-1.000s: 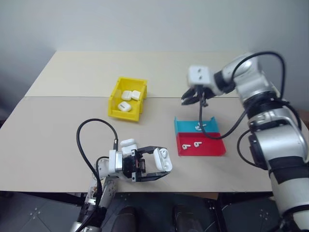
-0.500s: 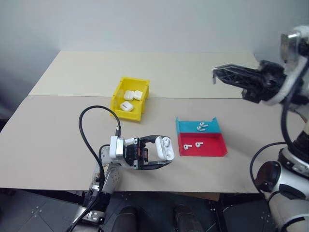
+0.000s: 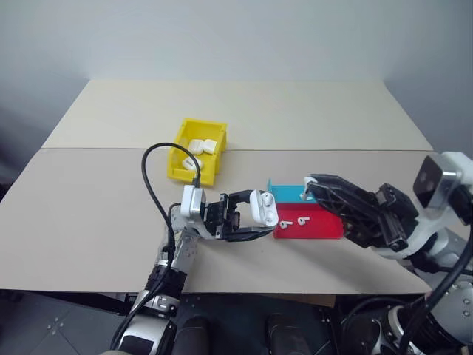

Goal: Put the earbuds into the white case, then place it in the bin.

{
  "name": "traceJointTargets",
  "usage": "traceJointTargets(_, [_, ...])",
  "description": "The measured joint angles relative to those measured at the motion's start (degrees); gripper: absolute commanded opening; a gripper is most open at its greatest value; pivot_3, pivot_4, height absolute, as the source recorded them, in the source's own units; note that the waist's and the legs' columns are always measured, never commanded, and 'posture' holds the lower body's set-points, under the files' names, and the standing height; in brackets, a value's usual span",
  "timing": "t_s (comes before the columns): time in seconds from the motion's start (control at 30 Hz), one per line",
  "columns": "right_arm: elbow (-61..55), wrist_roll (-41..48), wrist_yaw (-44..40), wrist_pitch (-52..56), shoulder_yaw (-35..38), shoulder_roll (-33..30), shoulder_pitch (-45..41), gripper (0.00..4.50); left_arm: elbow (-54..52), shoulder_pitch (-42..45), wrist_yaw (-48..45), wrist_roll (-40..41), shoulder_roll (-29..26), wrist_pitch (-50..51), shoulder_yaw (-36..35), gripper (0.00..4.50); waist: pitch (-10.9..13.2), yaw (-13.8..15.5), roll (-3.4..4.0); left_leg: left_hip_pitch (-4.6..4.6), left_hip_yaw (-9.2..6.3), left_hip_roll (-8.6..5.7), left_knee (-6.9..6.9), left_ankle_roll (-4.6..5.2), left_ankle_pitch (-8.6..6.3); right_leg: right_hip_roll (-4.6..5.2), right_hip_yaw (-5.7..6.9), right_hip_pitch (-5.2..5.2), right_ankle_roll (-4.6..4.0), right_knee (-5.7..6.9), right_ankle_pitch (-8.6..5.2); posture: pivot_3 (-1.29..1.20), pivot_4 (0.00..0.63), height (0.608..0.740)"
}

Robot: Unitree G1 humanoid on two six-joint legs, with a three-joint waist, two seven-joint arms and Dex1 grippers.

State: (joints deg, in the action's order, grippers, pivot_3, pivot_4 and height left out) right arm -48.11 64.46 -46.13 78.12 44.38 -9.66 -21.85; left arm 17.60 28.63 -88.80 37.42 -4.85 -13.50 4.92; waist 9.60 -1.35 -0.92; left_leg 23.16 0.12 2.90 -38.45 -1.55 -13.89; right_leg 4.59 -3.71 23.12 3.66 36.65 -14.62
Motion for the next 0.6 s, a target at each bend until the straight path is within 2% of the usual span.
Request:
traceJointTargets(0.37, [3.94, 1.96, 5.11, -15.33, -16.75, -6.79, 7.61, 0.71, 1.09, 0.11, -0.74, -1.29, 0.9, -0.04, -0.41, 2.76, 0.0, -0.07, -0.01, 0.05, -0.01, 0.0, 0.0, 0.0, 0.0, -0.01, 0.0, 0.0, 0.01, -0.1, 0.0, 0.0, 0.15, 0.74])
traceJointTargets(0.6, [5.32, 1.59, 6.31, -22.19, -23.12, -10.68, 11.77, 0.71, 1.08, -0.14, -0.67, -1.45, 1.4, -0.11, -0.45, 2.76, 0.0, 0.25, -0.02, 0.05, -0.01, 0.0, 0.0, 0.0, 0.0, -0.01, 0.0, -0.01, 0.01, -0.13, 0.0, 0.0, 0.15, 0.74])
